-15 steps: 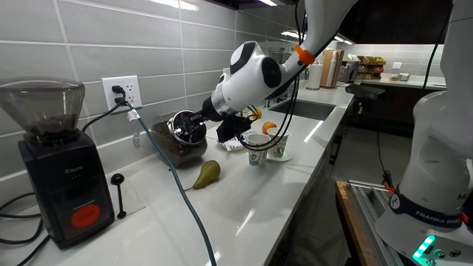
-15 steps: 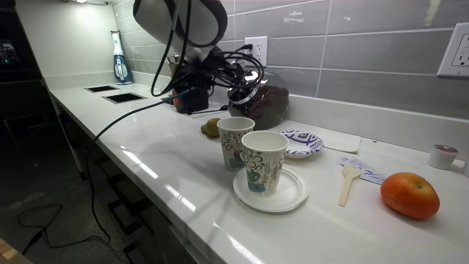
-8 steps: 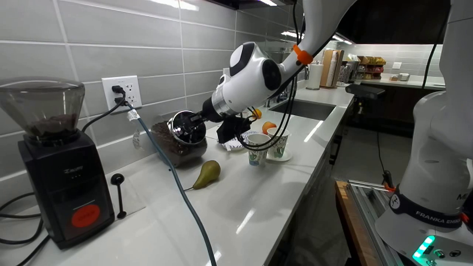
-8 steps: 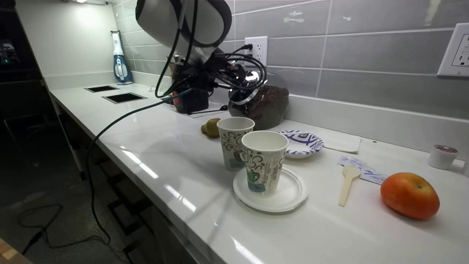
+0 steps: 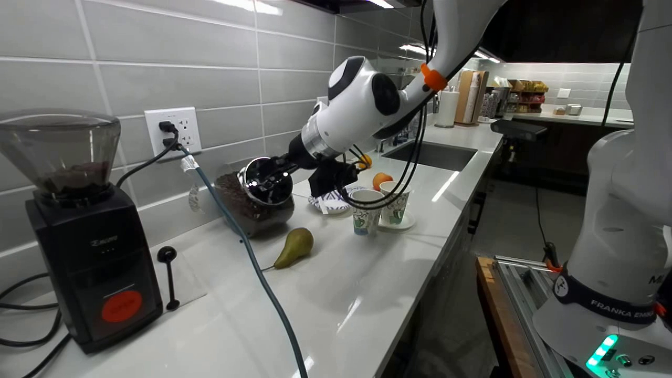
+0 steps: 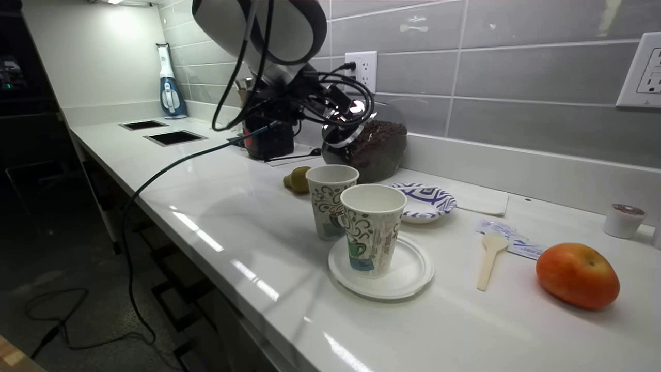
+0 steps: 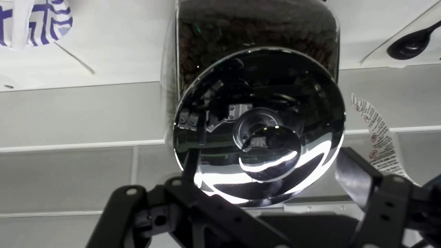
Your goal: Pick up the lid from the counter and put it on the jar
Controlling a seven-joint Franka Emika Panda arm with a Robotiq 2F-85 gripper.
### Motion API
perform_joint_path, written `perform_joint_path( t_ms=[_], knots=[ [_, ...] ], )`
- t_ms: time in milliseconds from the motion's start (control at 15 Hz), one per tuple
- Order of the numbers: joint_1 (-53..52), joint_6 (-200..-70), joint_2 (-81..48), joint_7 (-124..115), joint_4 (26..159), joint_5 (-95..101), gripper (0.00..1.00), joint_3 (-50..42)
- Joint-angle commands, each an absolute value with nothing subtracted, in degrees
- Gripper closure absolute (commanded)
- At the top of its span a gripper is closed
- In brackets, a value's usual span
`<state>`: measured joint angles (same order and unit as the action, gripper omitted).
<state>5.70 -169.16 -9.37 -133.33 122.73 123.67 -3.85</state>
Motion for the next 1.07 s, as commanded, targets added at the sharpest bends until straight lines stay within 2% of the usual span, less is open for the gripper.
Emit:
perform_joint_path(
  t_ms=[0,200,667,733,1000],
  knots=[
    [6.78,-173.77,-5.06,-120.08,125.28,109.95,0.00,-4.49],
    [6.99,-173.66,-1.72,-107.29,130.20,98.90,0.00,-5.21],
    [7.81,-188.67,-1.57,-80.29,144.54,74.72,0.00,-6.63],
    [7.31,-185.85,-2.55,-86.97,139.79,80.59,0.00,-6.45],
    [7.31,-186.17,-2.68,-85.85,140.41,79.78,0.00,-6.47]
  ],
)
